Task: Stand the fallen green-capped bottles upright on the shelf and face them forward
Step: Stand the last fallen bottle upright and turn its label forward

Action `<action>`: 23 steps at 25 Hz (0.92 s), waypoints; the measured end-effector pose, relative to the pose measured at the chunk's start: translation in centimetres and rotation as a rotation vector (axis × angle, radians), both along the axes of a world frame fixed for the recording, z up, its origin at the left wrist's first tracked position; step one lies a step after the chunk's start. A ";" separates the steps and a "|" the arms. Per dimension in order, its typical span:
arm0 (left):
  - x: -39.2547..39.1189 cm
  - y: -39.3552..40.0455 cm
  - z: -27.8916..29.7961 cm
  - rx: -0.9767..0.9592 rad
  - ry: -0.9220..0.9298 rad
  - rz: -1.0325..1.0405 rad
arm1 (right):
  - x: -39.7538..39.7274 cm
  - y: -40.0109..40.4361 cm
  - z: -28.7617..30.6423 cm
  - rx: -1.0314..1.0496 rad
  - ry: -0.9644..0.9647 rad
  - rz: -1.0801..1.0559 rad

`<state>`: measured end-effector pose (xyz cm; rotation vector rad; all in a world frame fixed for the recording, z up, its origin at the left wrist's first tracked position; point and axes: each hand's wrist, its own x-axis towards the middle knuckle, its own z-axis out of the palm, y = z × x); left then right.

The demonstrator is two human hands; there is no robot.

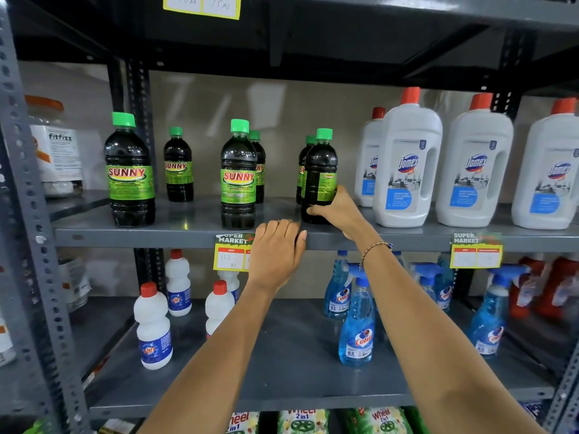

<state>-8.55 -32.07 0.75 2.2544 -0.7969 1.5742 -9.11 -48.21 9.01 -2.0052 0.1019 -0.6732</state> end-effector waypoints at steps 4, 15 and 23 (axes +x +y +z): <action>0.0 0.0 0.0 0.008 0.005 0.001 | 0.0 0.1 0.0 -0.018 -0.005 0.011; -0.2 0.1 0.0 0.005 0.012 0.001 | 0.1 -0.3 0.2 0.012 0.060 0.053; -0.3 0.1 0.1 -0.004 0.027 -0.018 | 0.1 -0.4 0.2 0.044 0.077 0.068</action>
